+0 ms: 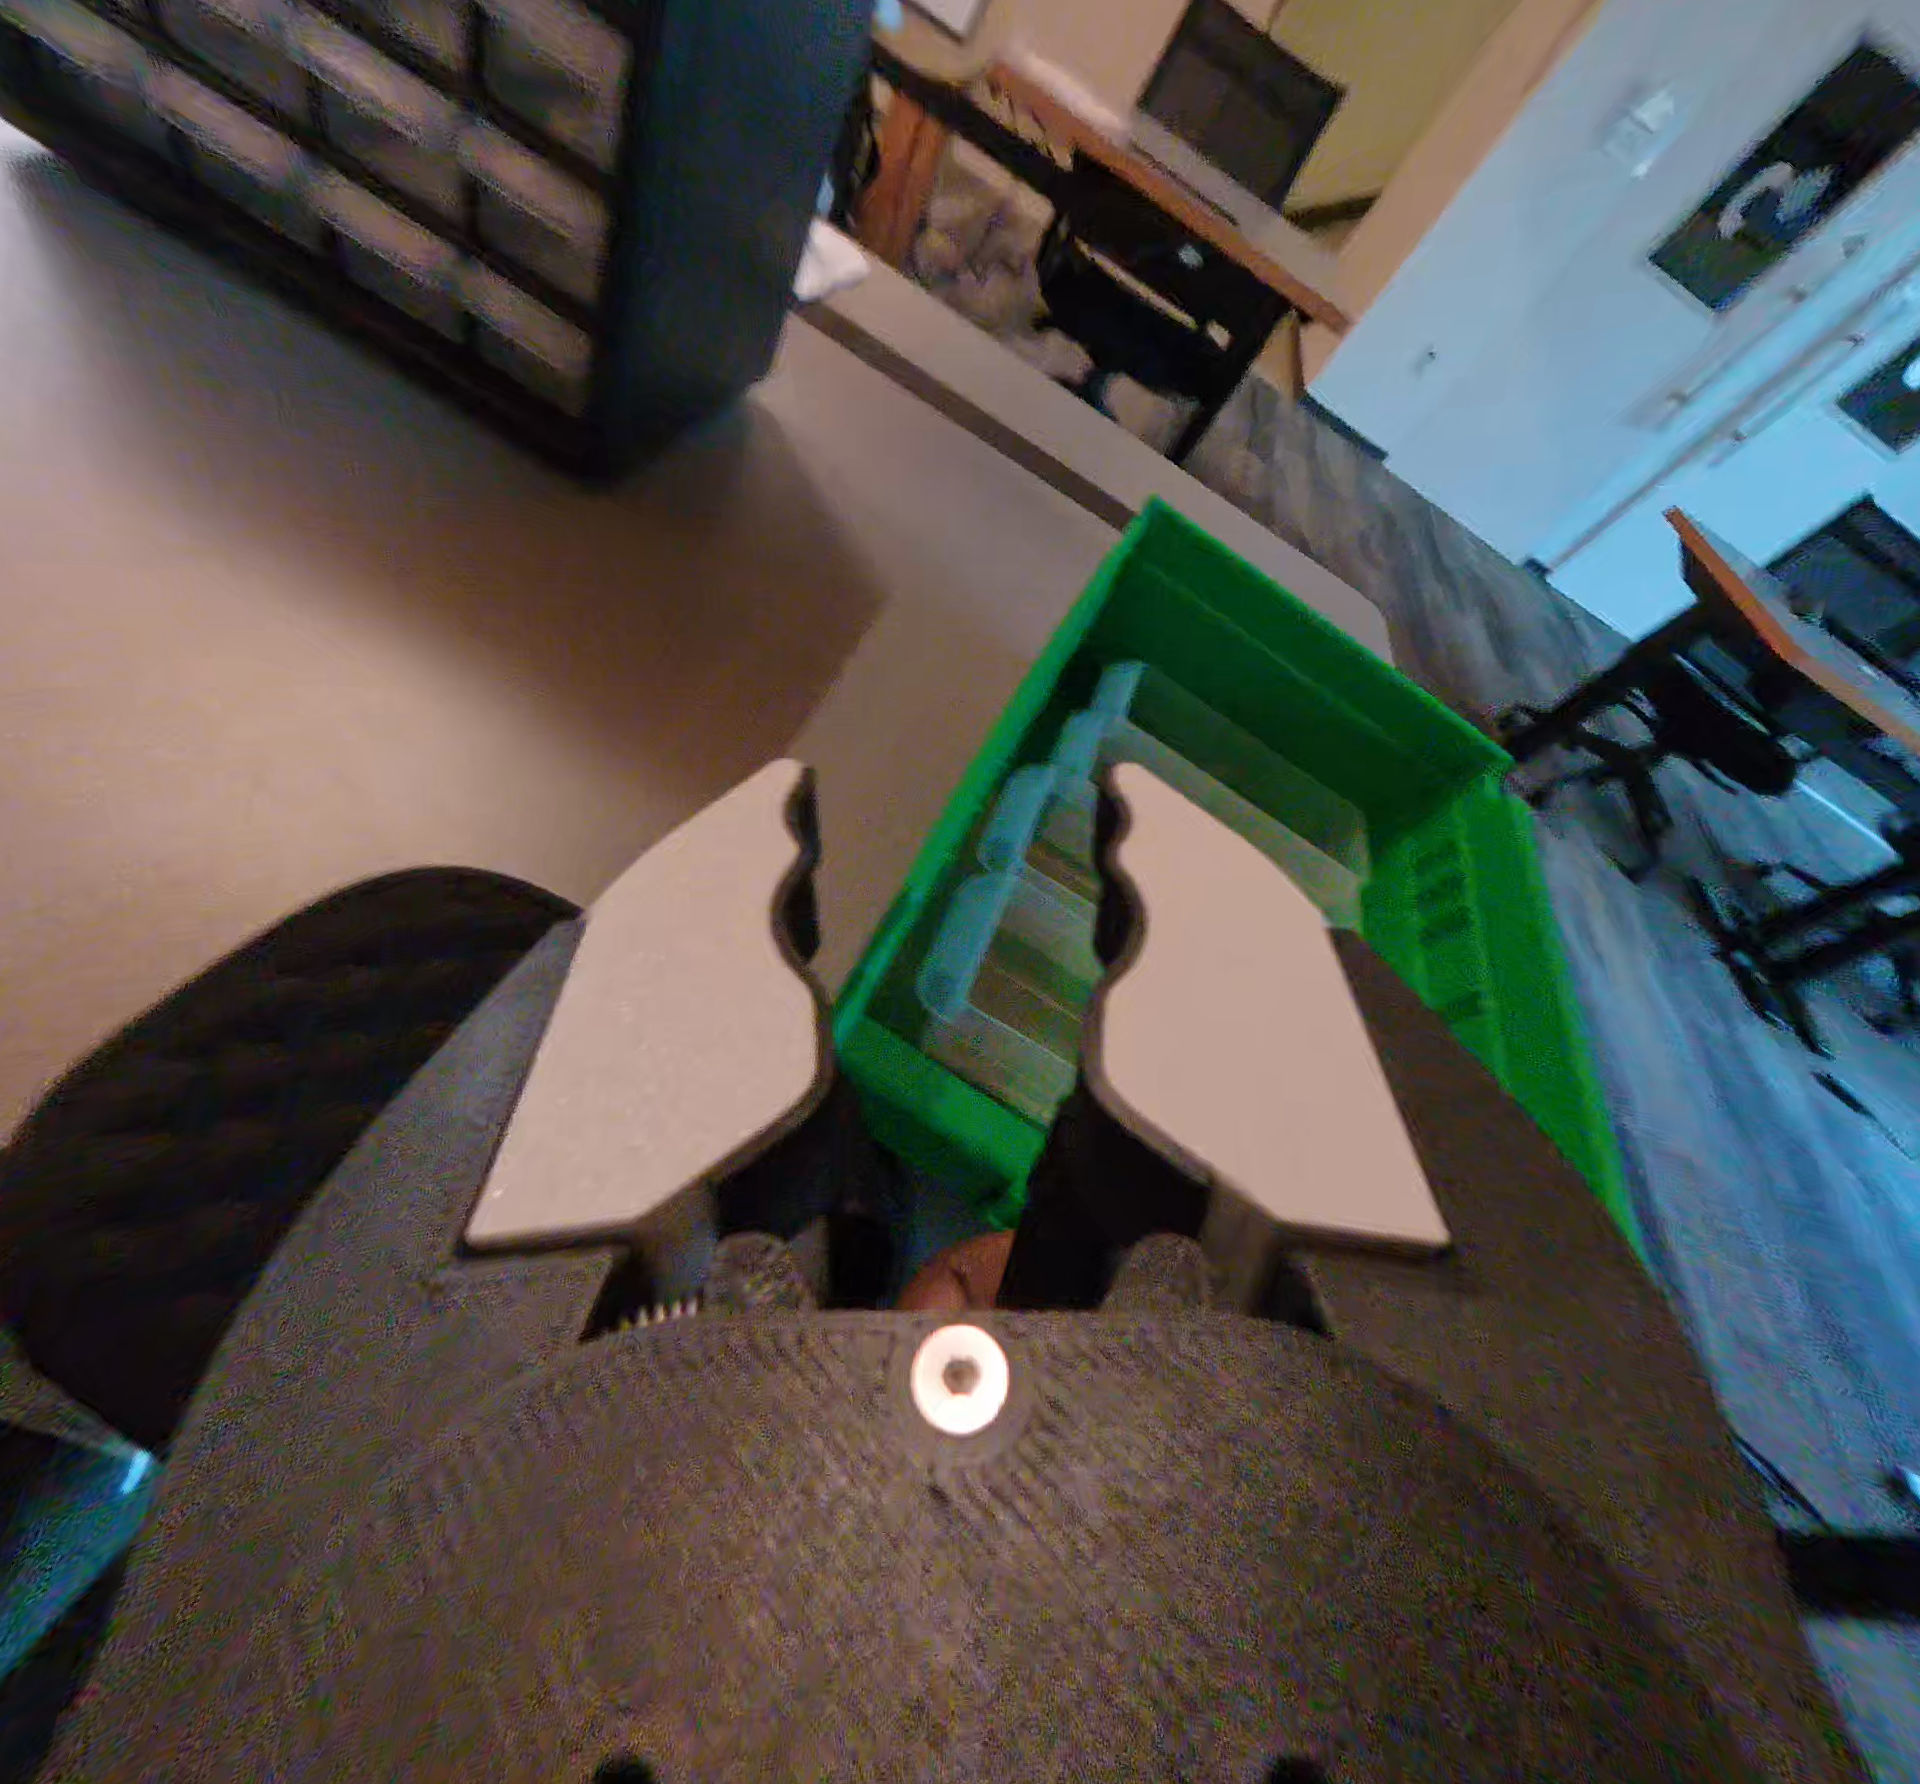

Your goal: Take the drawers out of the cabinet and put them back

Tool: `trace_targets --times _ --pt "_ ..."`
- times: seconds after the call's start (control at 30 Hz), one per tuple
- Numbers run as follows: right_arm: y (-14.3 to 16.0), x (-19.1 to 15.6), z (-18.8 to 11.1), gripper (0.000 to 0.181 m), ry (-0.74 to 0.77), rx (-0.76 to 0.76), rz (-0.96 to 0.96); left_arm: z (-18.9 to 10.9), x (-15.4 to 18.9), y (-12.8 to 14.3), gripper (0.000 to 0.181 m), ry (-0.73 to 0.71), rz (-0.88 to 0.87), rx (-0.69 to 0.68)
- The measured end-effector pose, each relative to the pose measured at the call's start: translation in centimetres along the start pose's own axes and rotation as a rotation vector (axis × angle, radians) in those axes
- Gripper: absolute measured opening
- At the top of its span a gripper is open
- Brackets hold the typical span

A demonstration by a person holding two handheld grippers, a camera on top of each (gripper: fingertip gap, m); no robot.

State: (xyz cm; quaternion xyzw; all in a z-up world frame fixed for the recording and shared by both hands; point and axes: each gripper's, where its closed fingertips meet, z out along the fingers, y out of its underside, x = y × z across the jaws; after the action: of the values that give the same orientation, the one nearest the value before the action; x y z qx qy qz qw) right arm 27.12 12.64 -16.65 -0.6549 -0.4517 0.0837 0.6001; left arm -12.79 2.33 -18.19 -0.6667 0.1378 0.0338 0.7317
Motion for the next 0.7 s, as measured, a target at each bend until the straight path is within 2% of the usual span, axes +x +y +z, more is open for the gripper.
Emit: trace_targets --times 0.03,0.1,0.17,0.23,0.3,0.37,0.47,0.53,0.6,0.7 --pt "-0.3 -0.3 0.3 0.045 -0.005 0.024 0.022 0.0 -1.0 0.3 0.056 -0.052 -0.007 -0.014" --pt "0.0 0.1 1.9 0.044 0.01 -0.024 0.159 -0.1 -2.8 1.2 0.056 -0.145 -0.058 -0.051" --pt "-0.3 -1.4 3.1 0.043 -0.049 -0.029 0.272 -0.3 -4.2 1.9 0.056 -0.208 -0.11 -0.074" --pt "-3.4 -3.8 4.2 0.034 -0.123 0.098 0.37 -0.3 -4.9 2.5 0.056 -0.232 -0.149 -0.084" --pt "-6.1 -6.8 6.1 0.028 -0.19 0.141 0.443 -0.1 -5.3 3.1 0.056 -0.243 -0.18 -0.1" --pt "-7.0 -10.1 8.9 0.031 -0.256 0.068 0.373 0.2 -5.6 3.9 0.056 -0.248 -0.201 -0.13" --pt "-6.4 -12.1 14.1 0.035 -0.267 -0.071 0.289 0.4 -6.1 4.0 0.052 -0.259 -0.214 -0.123" --pt "-6.1 -12.5 17.3 0.035 -0.295 -0.136 0.325 0.7 -6.3 4.2 0.045 -0.255 -0.206 -0.128" --pt "-5.2 -12.0 20.3 0.034 -0.261 -0.204 0.307 1.1 -6.4 4.6 0.036 -0.252 -0.19 -0.162" --pt "-4.0 -12.7 23.2 0.03 -0.278 -0.248 0.28 2.1 -6.1 5.4 0.028 -0.213 -0.14 -0.218"
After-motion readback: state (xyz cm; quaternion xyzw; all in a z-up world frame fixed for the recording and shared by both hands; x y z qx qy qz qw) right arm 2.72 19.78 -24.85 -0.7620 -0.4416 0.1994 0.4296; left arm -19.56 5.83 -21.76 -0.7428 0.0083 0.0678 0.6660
